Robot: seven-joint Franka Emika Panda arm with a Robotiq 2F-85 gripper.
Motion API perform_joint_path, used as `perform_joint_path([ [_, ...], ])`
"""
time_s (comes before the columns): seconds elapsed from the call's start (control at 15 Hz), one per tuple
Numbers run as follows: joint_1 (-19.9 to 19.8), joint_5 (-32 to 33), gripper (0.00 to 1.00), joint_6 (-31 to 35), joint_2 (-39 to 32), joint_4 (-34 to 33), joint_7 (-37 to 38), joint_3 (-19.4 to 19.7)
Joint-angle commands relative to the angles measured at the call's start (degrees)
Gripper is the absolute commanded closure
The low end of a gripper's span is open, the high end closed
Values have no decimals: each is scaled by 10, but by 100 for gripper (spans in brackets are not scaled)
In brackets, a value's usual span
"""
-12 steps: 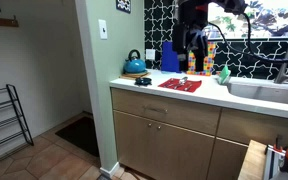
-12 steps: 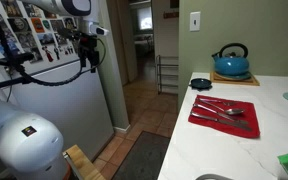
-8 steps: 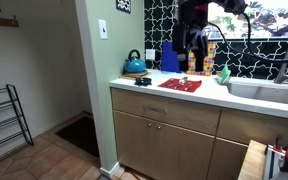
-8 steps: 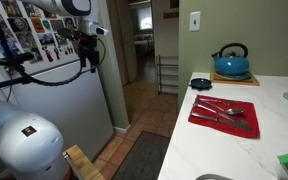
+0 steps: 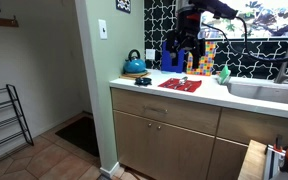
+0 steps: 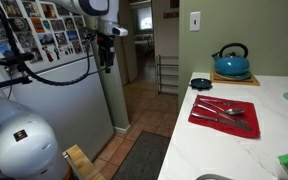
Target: Pick up the fork and put it on the dark green bowl
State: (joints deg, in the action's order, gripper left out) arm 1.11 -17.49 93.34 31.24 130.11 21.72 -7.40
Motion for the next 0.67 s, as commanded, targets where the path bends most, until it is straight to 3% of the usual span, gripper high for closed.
perform_joint_path([
  [0.0, -49, 5, 0, 39, -46, -19, 35, 30],
  [0.6, -134, 61, 0, 283, -168, -43, 155, 76],
])
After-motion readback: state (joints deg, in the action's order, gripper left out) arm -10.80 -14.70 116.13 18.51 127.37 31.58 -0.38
